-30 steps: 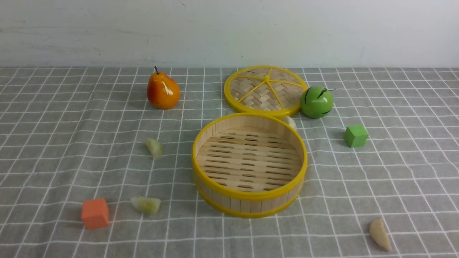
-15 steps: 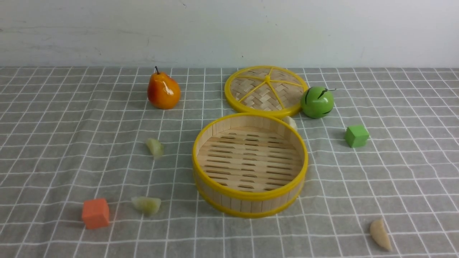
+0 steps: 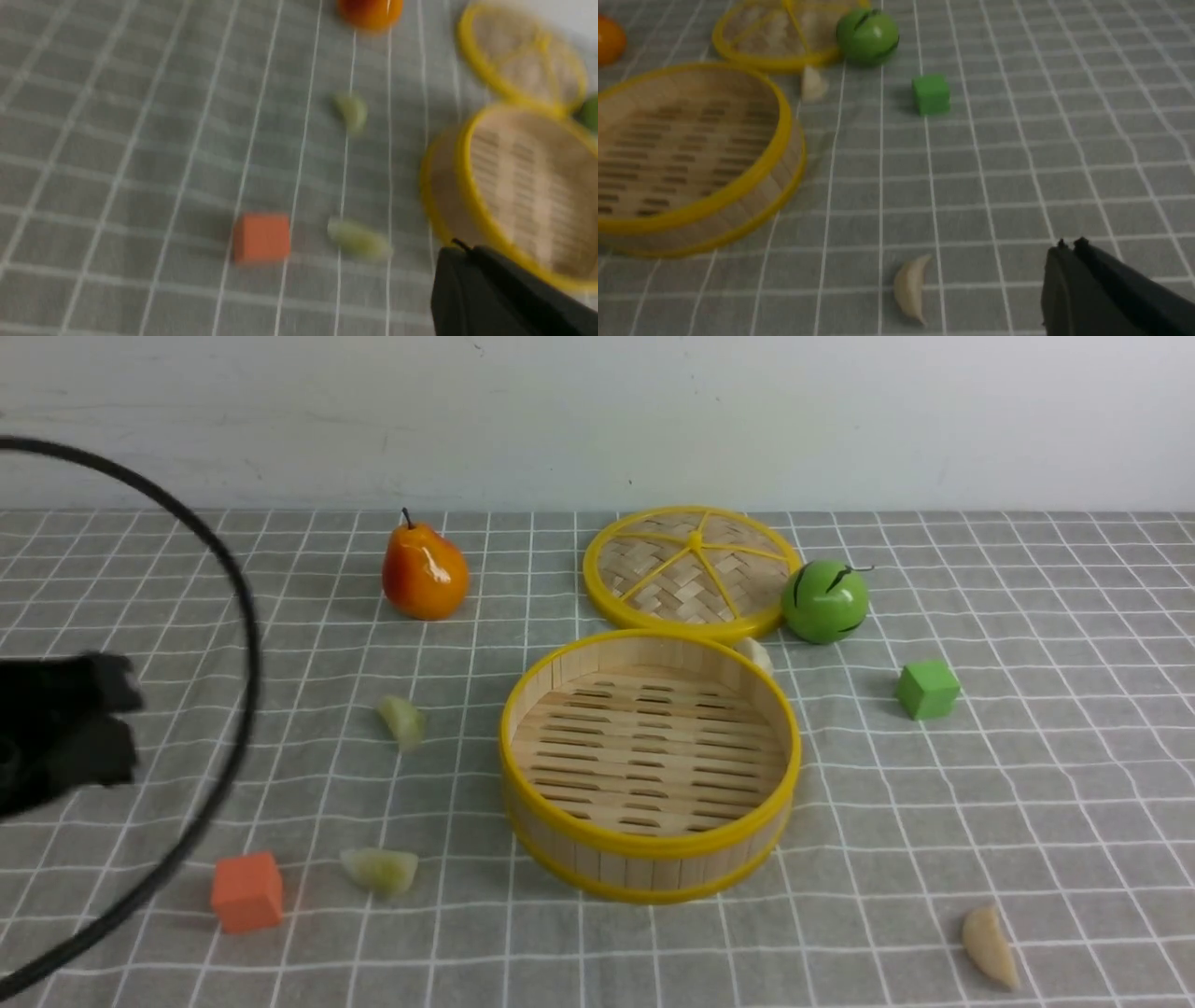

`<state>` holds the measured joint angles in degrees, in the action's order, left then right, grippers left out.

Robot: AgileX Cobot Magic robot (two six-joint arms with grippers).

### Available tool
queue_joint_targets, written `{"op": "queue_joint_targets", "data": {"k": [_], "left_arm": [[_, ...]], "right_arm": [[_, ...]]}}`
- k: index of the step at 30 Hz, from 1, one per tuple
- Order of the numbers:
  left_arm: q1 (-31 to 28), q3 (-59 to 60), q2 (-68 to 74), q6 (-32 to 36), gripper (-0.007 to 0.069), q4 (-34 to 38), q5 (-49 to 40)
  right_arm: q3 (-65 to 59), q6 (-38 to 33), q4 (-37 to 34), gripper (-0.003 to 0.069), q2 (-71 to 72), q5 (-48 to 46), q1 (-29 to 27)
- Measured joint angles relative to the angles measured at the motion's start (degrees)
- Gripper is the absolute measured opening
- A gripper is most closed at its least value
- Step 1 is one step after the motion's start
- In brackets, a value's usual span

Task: Put the dumplings into the steamer on the table with the grey tablecloth.
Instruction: 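Reach for and grasp a dumpling on the table with the left gripper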

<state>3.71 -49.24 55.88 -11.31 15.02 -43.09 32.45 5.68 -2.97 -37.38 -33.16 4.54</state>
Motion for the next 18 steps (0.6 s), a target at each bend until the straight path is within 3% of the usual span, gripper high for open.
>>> {"op": "queue_joint_targets", "data": {"k": [4,8,10,13,16,18], "left_arm": [[0.06,-4.38,11.61,8.81,-0.0014,12.34,0.18],[1.22,-10.11,19.85,10.67,-0.0014,14.81,4.49],[2.96,-13.45,23.48,10.74,-0.0014,13.73,4.47],[9.17,-20.24,31.06,9.4,-0.0012,7.04,4.54],[11.51,-25.3,36.38,5.6,0.0009,0.71,4.72],[12.07,-31.3,44.13,-0.82,0.0084,-6.81,4.04]], "right_arm": [[1.03,-9.29,-5.16,-0.0002,-11.48,-5.82,5.05],[1.1,-14.33,-11.15,-0.0002,-17.66,-2.88,9.19],[1.41,-16.36,-13.31,-0.0002,-19.45,-2.45,11.14],[1.53,-20.08,-15.52,-0.0002,-21.91,-2.1,15.14],[1.53,-21.64,-16.11,-0.0001,-22.94,-2.1,17.14],[1.53,-22.08,-16.11,-0.0001,-23.41,-2.1,18.24]]}}
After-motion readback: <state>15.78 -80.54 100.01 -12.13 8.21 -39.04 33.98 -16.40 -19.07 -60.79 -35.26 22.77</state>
